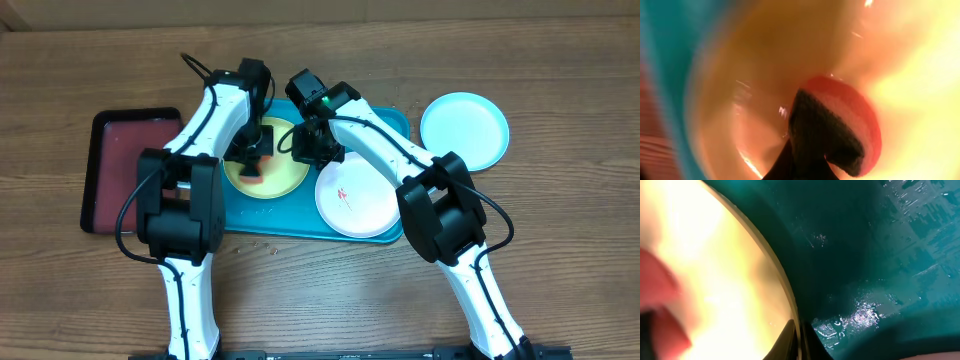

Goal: Clean dirty plates on tray and stack at the side
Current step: 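Scrub the yellow plate with the sponge while the right gripper holds it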

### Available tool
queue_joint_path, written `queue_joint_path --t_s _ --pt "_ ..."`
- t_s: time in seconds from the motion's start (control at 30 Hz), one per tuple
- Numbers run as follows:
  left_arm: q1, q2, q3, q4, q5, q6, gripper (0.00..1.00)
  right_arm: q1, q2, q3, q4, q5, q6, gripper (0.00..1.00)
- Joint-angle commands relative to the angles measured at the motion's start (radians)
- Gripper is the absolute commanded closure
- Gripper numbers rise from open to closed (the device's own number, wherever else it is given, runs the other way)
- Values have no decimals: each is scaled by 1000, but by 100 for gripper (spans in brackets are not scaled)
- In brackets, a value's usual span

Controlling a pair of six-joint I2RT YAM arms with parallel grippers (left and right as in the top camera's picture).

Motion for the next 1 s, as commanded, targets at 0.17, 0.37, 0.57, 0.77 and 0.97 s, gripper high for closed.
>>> queue_joint_path --t_s 0.17,0.37,0.57,0.77,0.97 --pt "31 30 54 133 -61 -163 96 -19 11 -15 -11 66 7 96" --pt "27 30 54 181 284 -159 96 -19 11 -15 -6 65 7 96" --pt "-3 30 54 156 397 -151 96 -19 11 -15 -2 65 7 96" --pt "-20 30 54 80 389 -72 96 -19 11 -15 -6 65 7 96" --pt "-17 30 54 -24 181 -50 96 -19 11 -15 -10 66 2 96"
